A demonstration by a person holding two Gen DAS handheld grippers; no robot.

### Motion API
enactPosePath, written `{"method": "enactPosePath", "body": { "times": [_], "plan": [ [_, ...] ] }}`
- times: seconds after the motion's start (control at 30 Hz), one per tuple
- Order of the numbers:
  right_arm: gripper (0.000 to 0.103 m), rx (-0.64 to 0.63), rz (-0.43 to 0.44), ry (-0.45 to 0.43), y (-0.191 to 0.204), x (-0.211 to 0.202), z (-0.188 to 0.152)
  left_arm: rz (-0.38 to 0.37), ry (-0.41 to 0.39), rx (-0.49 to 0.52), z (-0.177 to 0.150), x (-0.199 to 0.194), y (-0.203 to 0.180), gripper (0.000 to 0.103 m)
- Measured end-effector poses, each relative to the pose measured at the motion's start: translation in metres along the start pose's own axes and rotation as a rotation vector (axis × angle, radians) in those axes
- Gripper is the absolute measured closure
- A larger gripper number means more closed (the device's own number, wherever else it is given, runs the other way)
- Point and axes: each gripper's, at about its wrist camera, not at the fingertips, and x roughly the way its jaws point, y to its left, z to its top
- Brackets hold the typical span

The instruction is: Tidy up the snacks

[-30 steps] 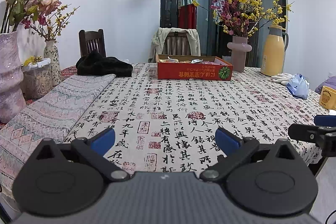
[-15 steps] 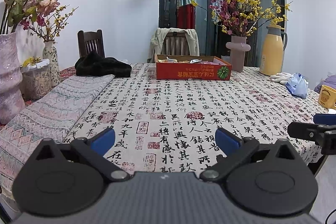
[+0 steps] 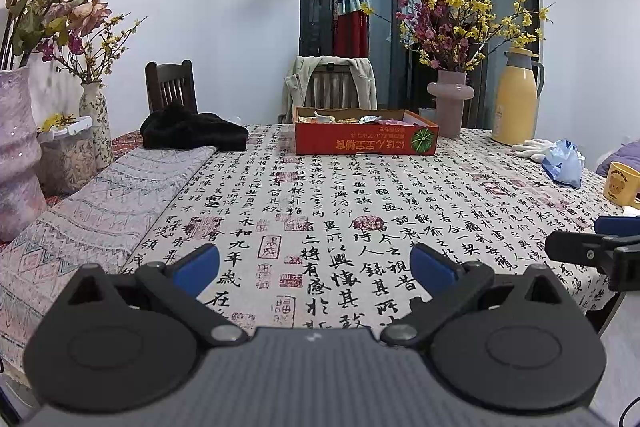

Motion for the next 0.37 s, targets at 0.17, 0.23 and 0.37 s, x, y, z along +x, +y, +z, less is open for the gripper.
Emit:
{"method": "enactPosePath", "body": {
  "times": [0.17,0.23,0.37],
  "plan": [
    [0.0,0.001,0.0,0.001,-0.0001,0.0,-0.0001,0.004,0.004,-0.003,0.0002,0.0007,0.0005,0.0],
    [0.0,0.001,0.001,0.002,-0.0003,0.0,-0.0002,0.003,0.006,-0.004,0.0001,0.0009,0.0004,0.0],
    [0.0,0.001,0.0,0.002,0.0002,0.0,-0.0001,0.002,0.004,-0.006,-0.0006,0.0003,0.0007,0.0]
  ]
}}
